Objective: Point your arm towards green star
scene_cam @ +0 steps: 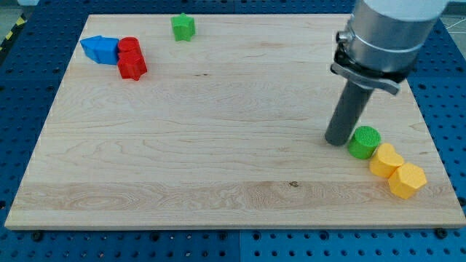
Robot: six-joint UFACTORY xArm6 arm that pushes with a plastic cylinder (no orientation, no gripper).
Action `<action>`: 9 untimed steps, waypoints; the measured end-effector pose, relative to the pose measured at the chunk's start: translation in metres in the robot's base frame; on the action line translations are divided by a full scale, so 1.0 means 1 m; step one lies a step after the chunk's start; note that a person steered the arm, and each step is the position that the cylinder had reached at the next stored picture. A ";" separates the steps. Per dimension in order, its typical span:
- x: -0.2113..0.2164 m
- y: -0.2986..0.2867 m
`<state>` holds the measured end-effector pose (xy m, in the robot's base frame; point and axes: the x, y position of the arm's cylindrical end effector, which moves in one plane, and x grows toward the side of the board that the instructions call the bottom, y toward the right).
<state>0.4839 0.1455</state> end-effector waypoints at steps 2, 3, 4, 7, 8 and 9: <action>-0.127 -0.021; -0.193 -0.033; -0.240 -0.064; -0.291 -0.213; -0.291 -0.222; -0.291 -0.232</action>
<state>0.1932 -0.0867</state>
